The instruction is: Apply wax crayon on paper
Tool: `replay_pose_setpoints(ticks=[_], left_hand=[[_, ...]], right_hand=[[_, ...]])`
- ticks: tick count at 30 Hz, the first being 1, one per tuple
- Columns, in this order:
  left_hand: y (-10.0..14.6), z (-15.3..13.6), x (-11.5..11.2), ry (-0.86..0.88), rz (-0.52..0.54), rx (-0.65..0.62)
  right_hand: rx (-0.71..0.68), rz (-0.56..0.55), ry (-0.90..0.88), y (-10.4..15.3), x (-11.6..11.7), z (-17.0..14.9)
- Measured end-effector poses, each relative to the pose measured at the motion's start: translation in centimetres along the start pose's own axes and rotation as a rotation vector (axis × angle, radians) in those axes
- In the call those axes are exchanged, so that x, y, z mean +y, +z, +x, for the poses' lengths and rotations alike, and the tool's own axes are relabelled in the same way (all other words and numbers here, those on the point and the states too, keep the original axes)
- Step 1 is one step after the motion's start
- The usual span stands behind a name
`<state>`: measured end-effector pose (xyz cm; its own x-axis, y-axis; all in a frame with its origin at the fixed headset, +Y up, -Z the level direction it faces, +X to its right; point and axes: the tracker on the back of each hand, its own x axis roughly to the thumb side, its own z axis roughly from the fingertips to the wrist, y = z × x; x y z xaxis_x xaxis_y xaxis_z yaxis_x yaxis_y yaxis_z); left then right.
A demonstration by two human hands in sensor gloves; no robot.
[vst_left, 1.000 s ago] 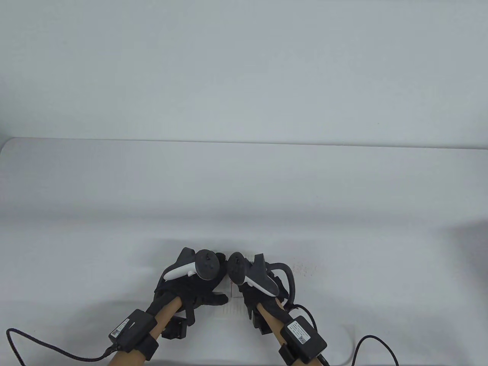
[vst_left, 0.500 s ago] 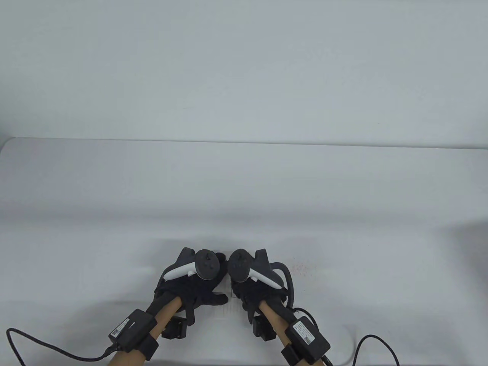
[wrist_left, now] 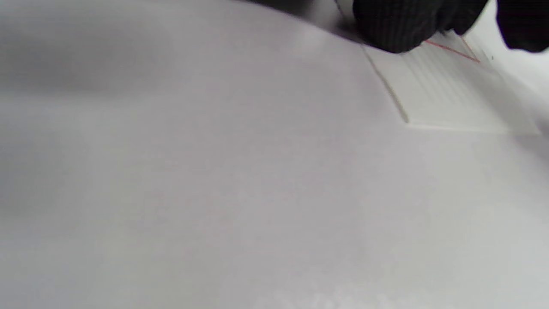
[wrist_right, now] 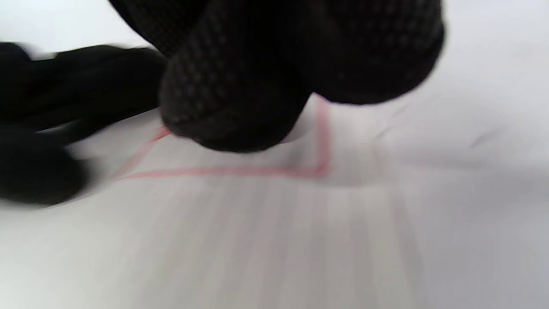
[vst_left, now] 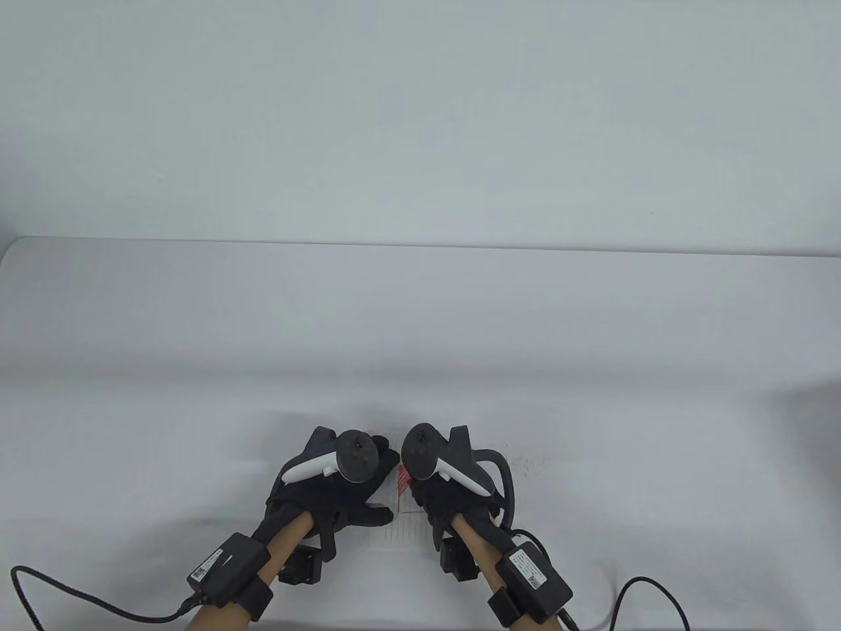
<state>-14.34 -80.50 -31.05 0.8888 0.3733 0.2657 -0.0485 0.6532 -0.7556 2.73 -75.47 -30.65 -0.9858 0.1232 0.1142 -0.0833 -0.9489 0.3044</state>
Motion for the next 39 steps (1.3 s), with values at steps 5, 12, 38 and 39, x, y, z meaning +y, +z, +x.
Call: replay_pose_setpoints(ticks=[5, 12, 38, 39], left_hand=[[0.0, 0.0, 0.0, -0.006, 0.005, 0.001], [0.0, 0.0, 0.0, -0.003, 0.002, 0.0], [0.0, 0.1, 0.0, -0.012, 0.001, 0.005], [-0.1, 0.1, 0.0, -0.011, 0.0, 0.005]], right_hand=[[-0.115, 0.082, 0.039, 0.8, 0.1, 1.8], [0.013, 0.035, 0.044, 0.2, -0.2, 0.7], [0.048, 0.052, 0.029, 0.4, -0.5, -0.2], [0.075, 0.016, 0.043, 0.2, -0.5, -0.5]])
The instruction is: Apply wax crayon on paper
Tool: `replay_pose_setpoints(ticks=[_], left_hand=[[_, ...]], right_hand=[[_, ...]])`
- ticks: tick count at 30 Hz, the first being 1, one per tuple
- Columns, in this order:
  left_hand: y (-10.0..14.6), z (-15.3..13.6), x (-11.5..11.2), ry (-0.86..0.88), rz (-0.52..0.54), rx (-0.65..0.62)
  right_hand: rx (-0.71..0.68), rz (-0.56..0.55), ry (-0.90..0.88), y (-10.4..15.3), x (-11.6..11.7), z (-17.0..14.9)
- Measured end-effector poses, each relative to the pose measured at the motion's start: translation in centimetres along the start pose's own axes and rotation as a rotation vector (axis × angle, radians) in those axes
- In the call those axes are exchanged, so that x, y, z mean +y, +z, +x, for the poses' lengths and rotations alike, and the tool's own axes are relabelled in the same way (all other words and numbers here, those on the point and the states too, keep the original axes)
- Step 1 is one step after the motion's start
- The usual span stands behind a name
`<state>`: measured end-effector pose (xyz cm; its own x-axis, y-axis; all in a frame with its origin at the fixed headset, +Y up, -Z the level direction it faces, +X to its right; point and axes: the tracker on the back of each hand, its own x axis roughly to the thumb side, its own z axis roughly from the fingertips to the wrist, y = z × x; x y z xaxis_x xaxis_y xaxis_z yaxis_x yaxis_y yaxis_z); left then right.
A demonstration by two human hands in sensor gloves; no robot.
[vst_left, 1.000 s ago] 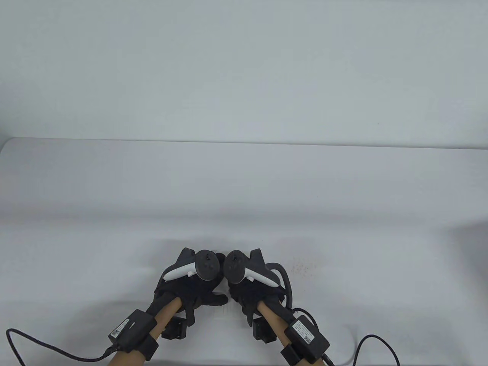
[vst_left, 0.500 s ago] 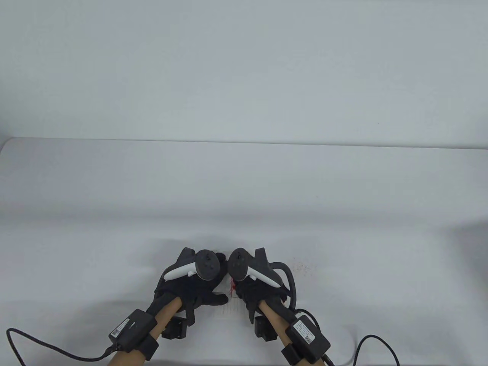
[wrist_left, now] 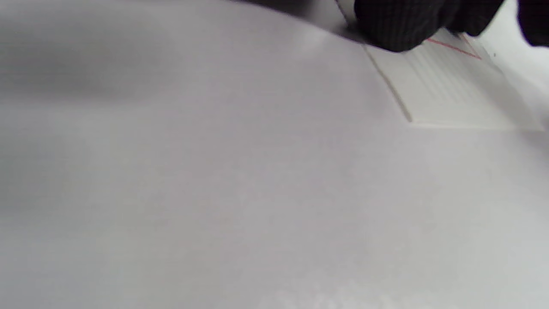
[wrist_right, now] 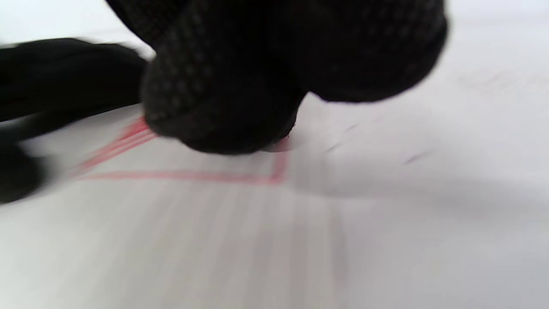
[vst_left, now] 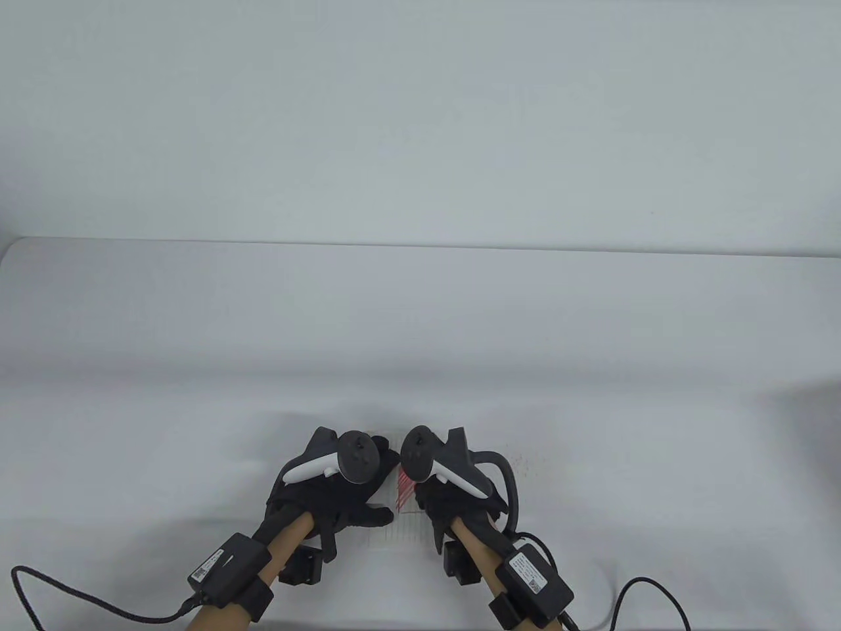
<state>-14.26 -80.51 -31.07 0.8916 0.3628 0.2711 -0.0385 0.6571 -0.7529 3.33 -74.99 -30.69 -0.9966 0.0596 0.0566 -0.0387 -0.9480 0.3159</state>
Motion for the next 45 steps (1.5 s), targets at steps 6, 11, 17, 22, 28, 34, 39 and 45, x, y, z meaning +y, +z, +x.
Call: replay_pose_setpoints(ticks=[6, 11, 17, 22, 28, 34, 39, 45], left_hand=[[0.0, 0.0, 0.1, -0.005, -0.002, 0.002], [0.0, 0.0, 0.0, -0.002, 0.0, 0.001], [0.0, 0.1, 0.0, -0.006, 0.001, 0.002], [0.0, 0.1, 0.0, -0.005, 0.003, 0.002], [0.0, 0.1, 0.0, -0.005, 0.0, 0.002], [0.0, 0.1, 0.0, 0.0, 0.005, 0.0], [0.0, 0.1, 0.0, 0.0, 0.005, 0.0], [0.0, 0.1, 0.0, -0.004, 0.006, 0.001]], right_hand=[[-0.264, 0.202, -0.043, 1.5, 0.6, 2.3], [-0.152, 0.128, -0.044, 0.8, 0.3, 1.1], [-0.069, -0.068, 0.08, 0.5, 0.2, 0.7], [-0.223, 0.154, -0.041, 0.9, 0.5, 2.0], [-0.062, -0.072, 0.056, 0.2, 0.2, 0.3], [-0.22, 0.196, -0.07, 1.0, 0.6, 1.6], [-0.002, -0.017, -0.007, -0.3, 0.0, -0.7], [-0.276, 0.237, -0.045, 1.5, 0.8, 2.1]])
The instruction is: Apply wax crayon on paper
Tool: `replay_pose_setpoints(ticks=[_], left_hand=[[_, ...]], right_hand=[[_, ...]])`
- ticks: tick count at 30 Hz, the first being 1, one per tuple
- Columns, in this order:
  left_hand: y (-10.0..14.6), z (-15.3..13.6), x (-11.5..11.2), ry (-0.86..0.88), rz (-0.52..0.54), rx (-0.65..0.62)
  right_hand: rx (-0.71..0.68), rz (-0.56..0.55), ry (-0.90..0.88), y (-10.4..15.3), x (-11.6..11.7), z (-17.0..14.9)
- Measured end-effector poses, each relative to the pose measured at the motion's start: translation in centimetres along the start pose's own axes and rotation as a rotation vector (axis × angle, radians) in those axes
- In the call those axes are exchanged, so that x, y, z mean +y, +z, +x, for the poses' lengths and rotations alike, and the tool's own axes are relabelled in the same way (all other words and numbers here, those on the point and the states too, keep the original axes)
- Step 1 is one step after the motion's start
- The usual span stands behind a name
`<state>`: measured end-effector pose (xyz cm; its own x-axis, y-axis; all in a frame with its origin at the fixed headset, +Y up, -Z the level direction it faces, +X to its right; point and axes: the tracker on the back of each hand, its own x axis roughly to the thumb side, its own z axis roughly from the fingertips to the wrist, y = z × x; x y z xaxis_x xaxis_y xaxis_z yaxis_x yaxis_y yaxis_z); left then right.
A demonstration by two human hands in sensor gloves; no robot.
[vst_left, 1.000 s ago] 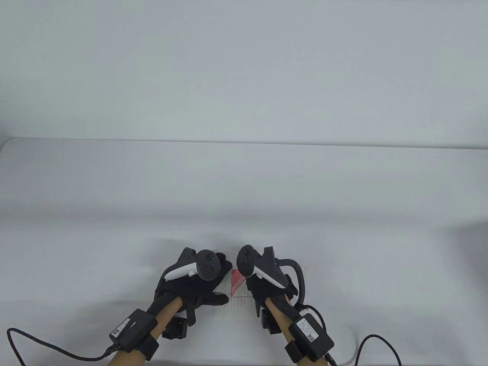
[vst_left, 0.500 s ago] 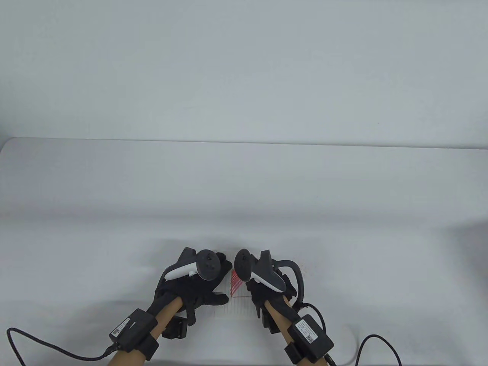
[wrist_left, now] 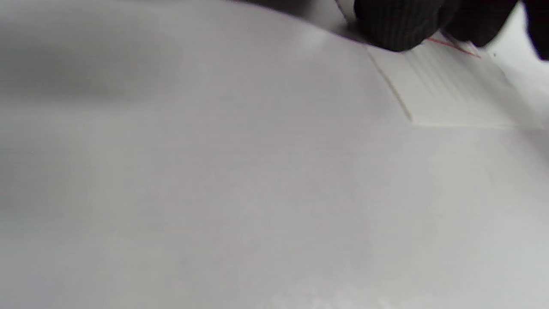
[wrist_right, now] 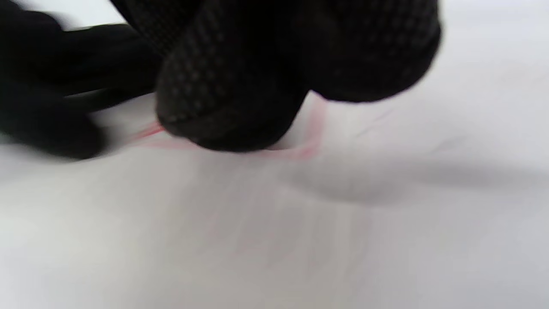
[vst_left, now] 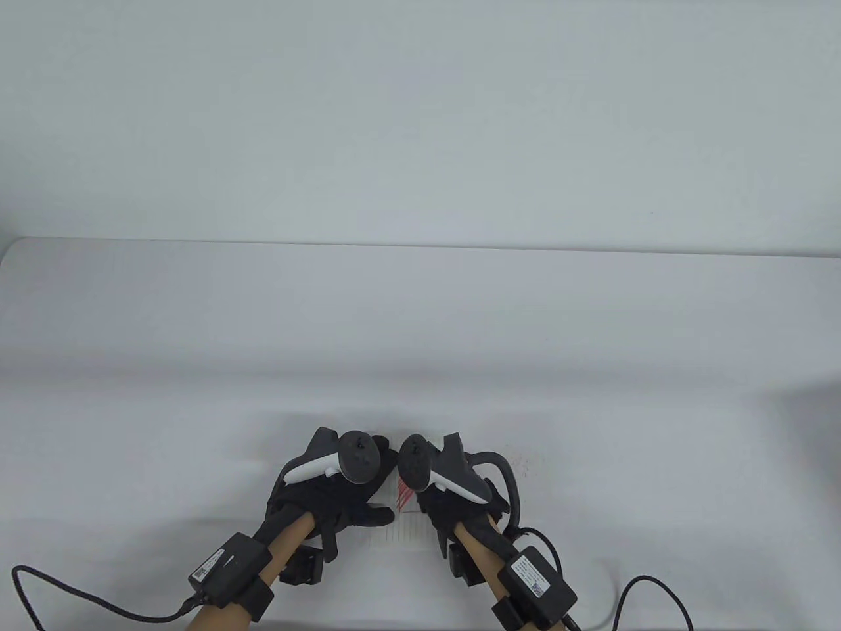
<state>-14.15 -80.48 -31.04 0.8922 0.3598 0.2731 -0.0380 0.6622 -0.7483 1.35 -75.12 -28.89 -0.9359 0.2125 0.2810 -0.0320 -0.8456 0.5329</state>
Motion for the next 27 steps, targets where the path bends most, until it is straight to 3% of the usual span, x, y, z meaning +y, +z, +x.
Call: replay_pose_setpoints(ticks=[1, 2, 4, 6, 10, 12, 14, 15, 16, 22, 25, 27], left_hand=[[0.0, 0.0, 0.0, 0.0, 0.0, 0.0], [0.0, 0.0, 0.0, 0.001, 0.001, 0.0], [0.0, 0.0, 0.0, 0.002, 0.0, -0.001], [0.0, 0.0, 0.0, -0.001, -0.001, 0.0], [0.0, 0.0, 0.0, 0.001, 0.007, -0.004], [0.0, 0.0, 0.0, -0.001, 0.006, -0.002], [0.0, 0.0, 0.0, -0.001, 0.004, -0.002], [0.0, 0.0, 0.0, 0.0, 0.004, -0.002], [0.0, 0.0, 0.0, 0.001, 0.003, -0.002], [0.0, 0.0, 0.0, -0.001, 0.003, -0.001], [0.0, 0.0, 0.0, -0.001, 0.001, -0.001], [0.0, 0.0, 0.0, 0.001, 0.0, -0.002]], right_hand=[[-0.015, 0.051, -0.035, 0.1, 0.2, 0.2], [0.005, 0.022, -0.024, 0.1, 0.2, 0.1], [0.062, -0.061, 0.026, -0.1, -0.2, -1.0], [0.204, -0.191, 0.079, -0.4, -1.0, -2.6], [0.286, -0.31, 0.166, -0.5, -1.0, -3.0], [0.203, -0.261, 0.19, -0.1, -0.7, -1.6], [0.071, -0.111, 0.104, 0.1, -0.3, -0.1], [0.007, 0.017, 0.034, 0.1, 0.1, 0.6], [0.003, 0.041, 0.014, 0.2, 0.2, 0.9], [0.284, -0.249, 0.204, -0.5, -1.3, -2.9], [0.233, -0.271, 0.16, -0.1, -1.0, -2.6], [0.14, -0.17, 0.126, 0.2, -0.6, -1.2]])
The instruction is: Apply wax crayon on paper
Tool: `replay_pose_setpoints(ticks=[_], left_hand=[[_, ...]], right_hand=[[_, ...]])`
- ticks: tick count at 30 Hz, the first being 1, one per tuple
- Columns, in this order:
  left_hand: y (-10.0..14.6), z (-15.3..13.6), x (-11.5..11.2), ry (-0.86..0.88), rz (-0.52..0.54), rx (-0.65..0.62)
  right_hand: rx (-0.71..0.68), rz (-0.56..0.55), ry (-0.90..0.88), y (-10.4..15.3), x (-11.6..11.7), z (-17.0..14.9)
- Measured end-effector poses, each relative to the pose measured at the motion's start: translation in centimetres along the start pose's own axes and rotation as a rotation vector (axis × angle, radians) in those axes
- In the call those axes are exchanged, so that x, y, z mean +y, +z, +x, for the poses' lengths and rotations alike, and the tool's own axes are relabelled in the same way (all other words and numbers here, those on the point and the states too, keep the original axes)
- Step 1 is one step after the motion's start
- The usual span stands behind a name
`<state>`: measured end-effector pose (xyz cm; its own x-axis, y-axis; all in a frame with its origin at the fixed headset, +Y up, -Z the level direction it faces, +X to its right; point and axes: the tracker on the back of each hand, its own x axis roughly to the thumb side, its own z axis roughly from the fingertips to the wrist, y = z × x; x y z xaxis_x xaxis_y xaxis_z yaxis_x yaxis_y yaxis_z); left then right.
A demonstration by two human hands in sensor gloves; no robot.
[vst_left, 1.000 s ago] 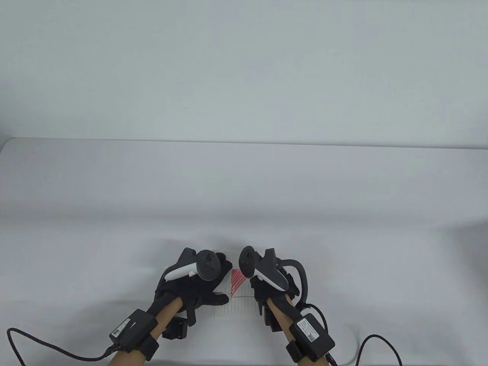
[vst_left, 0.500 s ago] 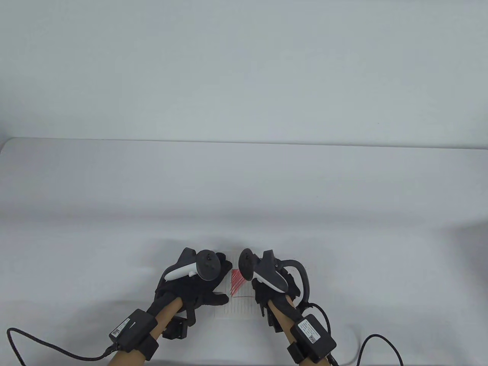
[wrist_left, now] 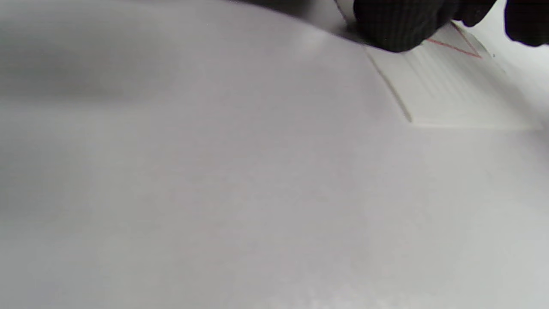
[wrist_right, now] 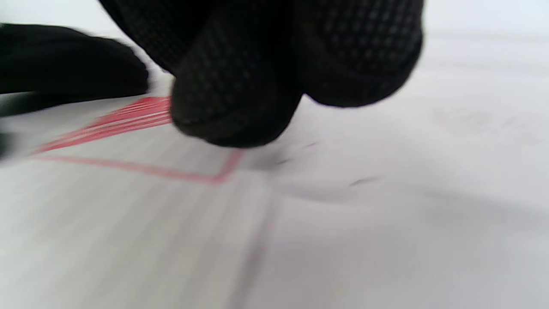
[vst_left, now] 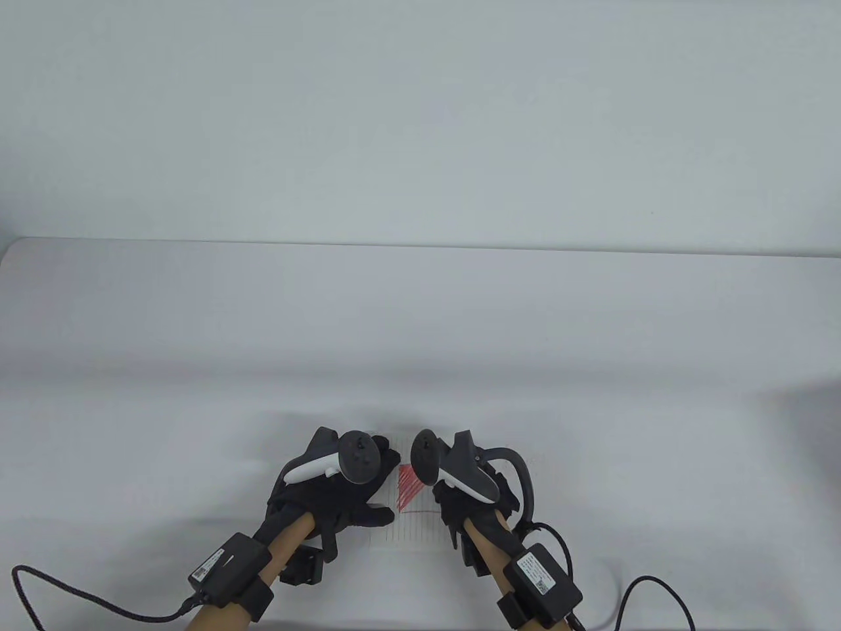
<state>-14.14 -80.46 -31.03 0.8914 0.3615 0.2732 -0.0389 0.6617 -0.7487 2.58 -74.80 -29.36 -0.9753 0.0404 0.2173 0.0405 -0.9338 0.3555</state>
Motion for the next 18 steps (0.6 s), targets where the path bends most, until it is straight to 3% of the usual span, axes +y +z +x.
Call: replay_pose_setpoints(ticks=[3, 4, 11, 13, 17, 18], left_hand=[[0.0, 0.0, 0.0, 0.002, 0.001, -0.001], [0.0, 0.0, 0.0, 0.002, 0.001, -0.001], [0.0, 0.0, 0.0, 0.001, -0.001, 0.0], [0.0, 0.0, 0.0, 0.0, -0.001, 0.0], [0.0, 0.0, 0.0, 0.003, 0.0, -0.001], [0.0, 0.0, 0.0, 0.002, 0.0, -0.001]], right_hand=[[-0.141, 0.17, -0.098, 0.3, 0.4, 1.7], [-0.132, 0.177, -0.095, 0.4, 0.5, 1.8], [0.15, -0.107, 0.121, -0.7, -0.2, -1.4], [0.077, -0.076, 0.112, -0.1, -0.1, -0.6], [-0.167, 0.17, -0.11, 0.5, 0.7, 1.8], [-0.118, 0.135, -0.085, 0.4, 0.6, 1.6]])
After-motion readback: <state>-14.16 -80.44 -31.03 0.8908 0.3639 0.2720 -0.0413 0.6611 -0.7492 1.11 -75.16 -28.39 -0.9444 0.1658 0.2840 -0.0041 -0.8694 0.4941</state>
